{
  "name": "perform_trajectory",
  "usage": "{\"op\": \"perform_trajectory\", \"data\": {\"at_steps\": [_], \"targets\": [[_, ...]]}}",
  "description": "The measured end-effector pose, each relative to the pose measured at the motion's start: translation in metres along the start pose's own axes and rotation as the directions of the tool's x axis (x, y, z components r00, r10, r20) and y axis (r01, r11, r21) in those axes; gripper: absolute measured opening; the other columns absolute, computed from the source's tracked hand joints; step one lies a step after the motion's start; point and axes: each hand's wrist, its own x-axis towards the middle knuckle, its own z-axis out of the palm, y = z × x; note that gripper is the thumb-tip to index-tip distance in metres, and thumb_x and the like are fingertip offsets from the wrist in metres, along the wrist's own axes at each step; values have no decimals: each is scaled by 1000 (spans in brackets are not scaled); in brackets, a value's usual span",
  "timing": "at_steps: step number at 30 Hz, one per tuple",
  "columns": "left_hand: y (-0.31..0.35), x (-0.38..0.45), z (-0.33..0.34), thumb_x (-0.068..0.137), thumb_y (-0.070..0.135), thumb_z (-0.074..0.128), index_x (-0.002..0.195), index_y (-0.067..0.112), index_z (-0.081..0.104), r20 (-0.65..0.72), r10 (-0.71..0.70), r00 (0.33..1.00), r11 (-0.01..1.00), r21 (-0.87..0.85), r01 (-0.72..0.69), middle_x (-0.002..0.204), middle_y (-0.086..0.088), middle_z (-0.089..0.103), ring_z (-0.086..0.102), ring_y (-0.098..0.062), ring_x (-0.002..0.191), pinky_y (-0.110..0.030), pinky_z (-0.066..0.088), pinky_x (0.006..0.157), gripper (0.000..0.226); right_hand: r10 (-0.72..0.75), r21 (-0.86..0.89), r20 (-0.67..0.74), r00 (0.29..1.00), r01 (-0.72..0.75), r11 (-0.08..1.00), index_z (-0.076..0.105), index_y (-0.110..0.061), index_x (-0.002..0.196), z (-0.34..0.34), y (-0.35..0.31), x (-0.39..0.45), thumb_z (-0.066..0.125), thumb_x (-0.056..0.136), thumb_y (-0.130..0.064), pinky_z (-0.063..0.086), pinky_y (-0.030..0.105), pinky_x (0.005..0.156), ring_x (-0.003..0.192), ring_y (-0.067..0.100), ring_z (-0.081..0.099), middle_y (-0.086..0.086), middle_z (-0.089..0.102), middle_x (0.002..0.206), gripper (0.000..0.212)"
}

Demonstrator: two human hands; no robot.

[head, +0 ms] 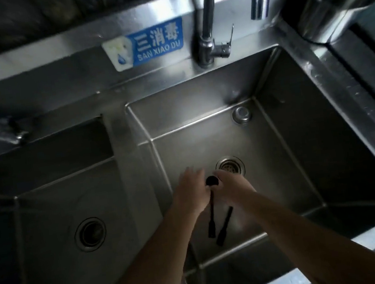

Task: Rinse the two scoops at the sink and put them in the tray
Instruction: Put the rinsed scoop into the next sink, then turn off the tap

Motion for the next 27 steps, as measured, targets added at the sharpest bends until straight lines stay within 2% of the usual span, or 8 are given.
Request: {"op": "perform_trajectory", "data": {"at_steps": [2,3,7,10,12,15,20,27], "targets": [[-6,-17,-31,86,26,59,132,12,48,-100,96,990,995,28,-94,142,-18,44,37,-33,136,-39,33,110,49,-80,-98,-32,996,77,992,46,-23,141,-12,-22,-13,57,84,-48,42,37,102,133,26,48,5,51,146,64],[-12,-28,-46,86,27,60,136,12,47,-153,118,981,993,30,-115,144,-18,42,35,-32,137,-39,32,111,54,-131,-158,-36,991,124,980,38,-23,147,-15,-35,-19,53,85,-55,36,40,109,140,25,38,5,38,156,71],[-48,-73,-91,88,44,55,144,19,37,-281,51,958,997,-46,-66,154,-15,32,25,-31,144,-44,28,115,64,-300,-343,-31,953,272,899,18,-30,152,-9,-96,-42,34,82,-67,22,52,116,151,22,8,3,6,165,82],[-89,-107,-115,87,54,51,144,31,24,-301,-21,953,990,-137,-21,155,-9,28,27,-29,141,-40,30,105,68,-389,-392,0,921,358,848,4,-34,152,12,-141,-58,30,80,-74,13,55,117,150,23,-6,1,-8,164,87],[-122,-126,-127,84,60,46,144,36,16,-273,-80,959,990,-131,46,158,-5,22,20,-29,145,-43,29,105,72,-449,-444,23,893,411,796,1,-33,152,31,-170,-67,28,80,-78,10,56,117,150,27,-8,3,-9,164,89],[-171,-149,-142,84,63,43,150,36,6,-193,-213,958,977,-67,204,164,-3,1,4,-29,150,-53,20,115,80,-493,-474,66,868,462,750,2,-34,153,55,-211,-75,26,78,-82,8,54,118,150,27,-9,4,-10,164,92],[-226,-180,-173,82,66,36,149,31,18,-283,-280,917,957,-7,290,162,-7,17,20,-30,145,-50,25,112,78,-510,-487,117,852,497,718,5,-35,153,96,-266,-77,18,74,-85,8,53,118,150,22,-11,-1,-16,162,95],[-288,-199,-209,89,63,35,150,30,17,-297,-250,922,968,-48,247,162,-7,16,17,-29,146,-53,29,113,72,-474,-481,135,870,476,736,3,-32,154,144,-331,-70,20,80,-79,12,53,118,150,21,-7,0,-10,164,89]]}}
